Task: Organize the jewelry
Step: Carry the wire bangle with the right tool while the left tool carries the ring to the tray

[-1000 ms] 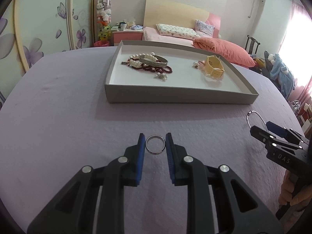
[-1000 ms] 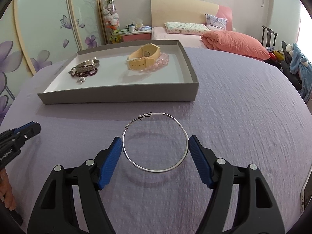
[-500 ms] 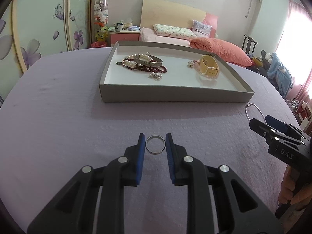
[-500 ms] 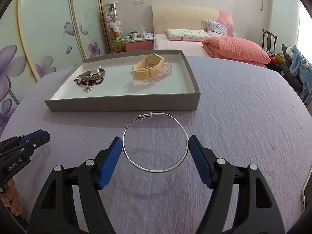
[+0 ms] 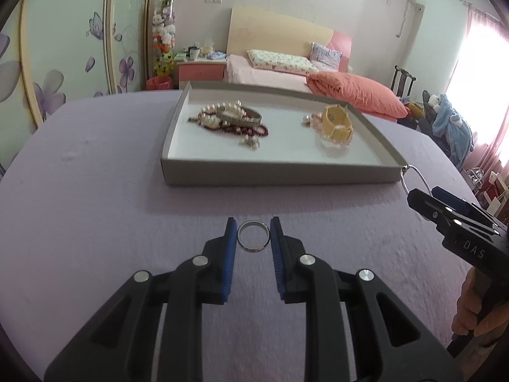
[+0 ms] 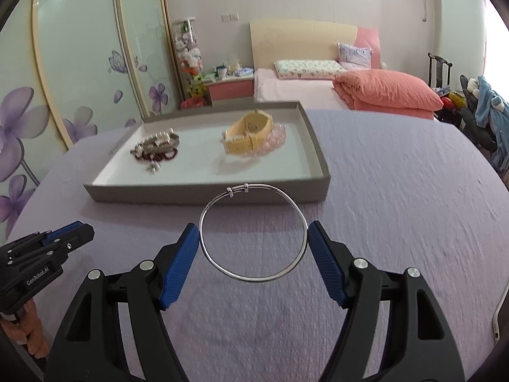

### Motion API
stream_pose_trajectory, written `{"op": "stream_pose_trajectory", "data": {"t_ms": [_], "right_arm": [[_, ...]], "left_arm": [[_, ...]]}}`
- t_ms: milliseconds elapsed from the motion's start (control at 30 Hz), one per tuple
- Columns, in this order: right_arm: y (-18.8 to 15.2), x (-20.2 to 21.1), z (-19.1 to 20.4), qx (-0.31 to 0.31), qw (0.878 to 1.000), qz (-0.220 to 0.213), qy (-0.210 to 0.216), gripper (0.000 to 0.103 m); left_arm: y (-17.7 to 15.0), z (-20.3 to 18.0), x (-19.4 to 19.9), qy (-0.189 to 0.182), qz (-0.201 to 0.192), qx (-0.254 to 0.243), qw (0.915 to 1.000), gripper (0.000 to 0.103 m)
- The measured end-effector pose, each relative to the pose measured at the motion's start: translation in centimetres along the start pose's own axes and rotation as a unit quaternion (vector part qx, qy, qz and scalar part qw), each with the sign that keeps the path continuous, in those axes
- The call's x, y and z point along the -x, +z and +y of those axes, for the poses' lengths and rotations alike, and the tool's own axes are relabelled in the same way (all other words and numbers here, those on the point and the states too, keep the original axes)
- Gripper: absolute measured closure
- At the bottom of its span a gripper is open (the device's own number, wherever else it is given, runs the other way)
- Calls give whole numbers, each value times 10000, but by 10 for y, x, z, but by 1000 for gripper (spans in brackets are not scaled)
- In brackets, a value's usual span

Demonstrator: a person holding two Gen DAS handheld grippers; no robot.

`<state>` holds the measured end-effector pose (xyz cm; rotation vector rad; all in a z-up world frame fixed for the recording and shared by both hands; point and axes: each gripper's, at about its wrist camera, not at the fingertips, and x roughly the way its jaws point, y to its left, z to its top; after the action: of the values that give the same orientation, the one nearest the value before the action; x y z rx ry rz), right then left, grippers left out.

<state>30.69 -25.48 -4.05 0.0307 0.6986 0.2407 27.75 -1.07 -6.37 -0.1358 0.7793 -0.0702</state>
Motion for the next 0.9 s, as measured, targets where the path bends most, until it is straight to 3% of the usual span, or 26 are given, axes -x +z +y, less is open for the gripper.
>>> {"op": "stream_pose_trajectory", "data": {"t_ms": [367, 600, 900], "right_arm": [[46, 15, 10, 201, 9973, -702, -75, 32], [73, 8, 18, 258, 9941, -1043, -134, 32], [93, -40, 16, 68, 9913, -1300, -170, 32]], "left_arm": [[44, -8, 19, -27, -668, -196, 9976, 81], [75, -11, 11, -70, -951, -164, 9953, 81], [103, -10, -27, -112, -1110, -93, 9937, 81]]}}
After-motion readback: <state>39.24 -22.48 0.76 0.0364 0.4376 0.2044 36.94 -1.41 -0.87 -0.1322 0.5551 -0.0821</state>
